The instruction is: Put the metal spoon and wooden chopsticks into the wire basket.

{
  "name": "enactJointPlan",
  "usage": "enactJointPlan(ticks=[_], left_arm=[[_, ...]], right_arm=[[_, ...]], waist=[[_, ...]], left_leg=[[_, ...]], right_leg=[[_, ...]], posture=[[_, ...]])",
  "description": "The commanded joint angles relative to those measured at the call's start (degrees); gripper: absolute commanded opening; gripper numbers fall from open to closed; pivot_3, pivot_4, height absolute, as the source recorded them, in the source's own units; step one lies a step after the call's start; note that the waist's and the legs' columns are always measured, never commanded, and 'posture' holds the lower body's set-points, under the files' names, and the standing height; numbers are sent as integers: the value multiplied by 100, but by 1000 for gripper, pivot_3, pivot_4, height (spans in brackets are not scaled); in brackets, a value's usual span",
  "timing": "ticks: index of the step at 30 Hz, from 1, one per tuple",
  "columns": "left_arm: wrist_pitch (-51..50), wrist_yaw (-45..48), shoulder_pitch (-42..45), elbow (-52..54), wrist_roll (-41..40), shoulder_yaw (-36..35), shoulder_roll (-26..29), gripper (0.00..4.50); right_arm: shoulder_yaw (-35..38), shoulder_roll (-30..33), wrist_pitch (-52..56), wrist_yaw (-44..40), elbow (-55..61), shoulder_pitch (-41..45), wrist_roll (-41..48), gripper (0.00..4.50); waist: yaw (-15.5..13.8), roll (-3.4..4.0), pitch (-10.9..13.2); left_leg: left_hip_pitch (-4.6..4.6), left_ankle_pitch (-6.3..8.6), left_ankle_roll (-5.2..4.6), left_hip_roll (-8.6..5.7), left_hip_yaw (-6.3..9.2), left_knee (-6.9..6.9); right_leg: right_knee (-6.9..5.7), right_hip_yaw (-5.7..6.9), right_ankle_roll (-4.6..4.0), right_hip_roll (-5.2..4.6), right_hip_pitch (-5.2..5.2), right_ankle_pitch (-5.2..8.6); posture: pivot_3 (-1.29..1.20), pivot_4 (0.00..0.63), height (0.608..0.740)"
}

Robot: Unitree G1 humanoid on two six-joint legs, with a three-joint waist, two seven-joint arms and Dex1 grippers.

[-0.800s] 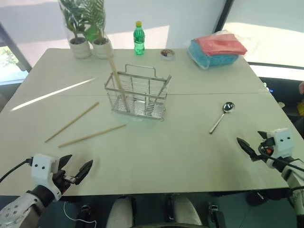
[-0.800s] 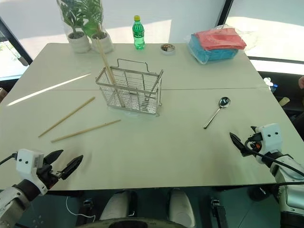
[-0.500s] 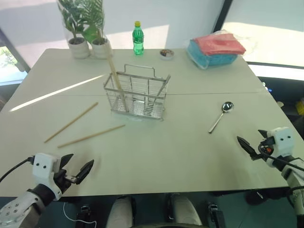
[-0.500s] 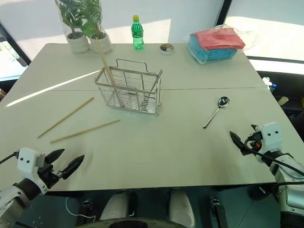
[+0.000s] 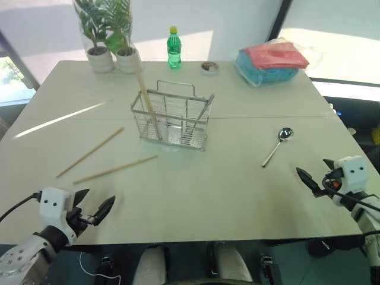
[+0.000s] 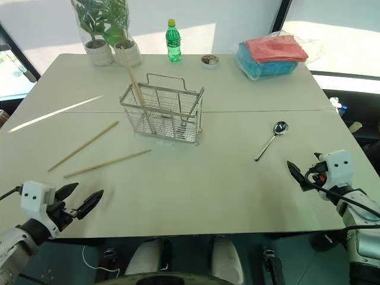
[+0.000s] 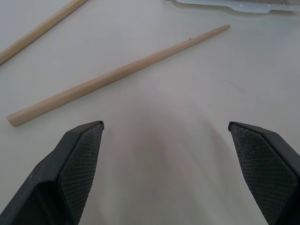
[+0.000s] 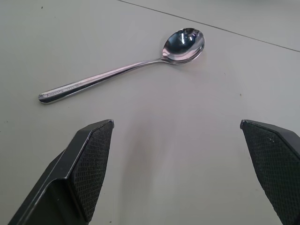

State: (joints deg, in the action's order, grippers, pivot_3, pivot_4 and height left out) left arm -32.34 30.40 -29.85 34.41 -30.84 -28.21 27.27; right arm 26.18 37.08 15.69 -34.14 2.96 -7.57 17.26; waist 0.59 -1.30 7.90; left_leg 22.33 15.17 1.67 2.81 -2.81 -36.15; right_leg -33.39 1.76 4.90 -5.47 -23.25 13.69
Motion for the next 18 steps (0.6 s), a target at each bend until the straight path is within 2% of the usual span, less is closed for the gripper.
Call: enactJointPlan(ticks=[1, 4, 7, 11, 15, 17, 18], left_arm=[[-95, -26, 130, -2, -155, -214, 146, 4500], [-297, 22, 372, -80, -312, -336, 411, 4500], [-868, -1, 918, -184, -901, -708, 856, 4500], [-1771, 228, 1650, -238, -1639, -1000, 1880, 4500], [-2285, 490, 2488, -301, -2166, -783, 2726, 4500], [-2490, 546, 3035, -415, -2433, -555, 2961, 4500], [-2581, 529, 3577, -580, -2707, -369, 2978, 4500]], right_arm=[[106, 20, 5, 21, 312, 54, 129, 4482], [107, 111, 100, 3, 291, 171, 145, 4482], [87, 282, 377, 29, 269, 429, 149, 4482], [32, 552, 1236, 177, 594, 799, 270, 4482], [-89, 690, 2242, 479, 956, 1288, 399, 4482], [-178, 677, 2769, 745, 1062, 1631, 408, 4482], [-262, 575, 3265, 1046, 1132, 1990, 426, 4482]], waist=[[-2, 0, 0], [0, -1, -1], [-2, 1, 1], [0, 2, 1], [2, 2, 3], [1, 3, 4], [2, 7, 7]], left_leg=[[0, 0, 0, 0, 0, 0], [0, 0, 0, 1, 0, -1], [-1, 0, 0, 1, 1, -2], [-1, -1, -1, 1, 1, -7], [1, -1, -1, -2, -3, 1], [5, -1, -1, -3, -5, 0], [5, -1, -1, -4, -5, 0]], right_leg=[[-1, 0, 0, 0, 0, 0], [-2, 0, 0, 3, 1, 0], [-5, 1, 0, 4, 1, 0], [-17, 2, -1, 6, 0, -1], [-18, 2, -1, 7, 3, -2], [-24, 1, -1, 8, 14, -2], [-24, 1, -1, 9, 14, -2]], posture=[[0, 150, 723], [0, 150, 723], [0, 150, 723], [0, 150, 723], [0, 150, 723], [0, 150, 723], [0, 150, 723]])
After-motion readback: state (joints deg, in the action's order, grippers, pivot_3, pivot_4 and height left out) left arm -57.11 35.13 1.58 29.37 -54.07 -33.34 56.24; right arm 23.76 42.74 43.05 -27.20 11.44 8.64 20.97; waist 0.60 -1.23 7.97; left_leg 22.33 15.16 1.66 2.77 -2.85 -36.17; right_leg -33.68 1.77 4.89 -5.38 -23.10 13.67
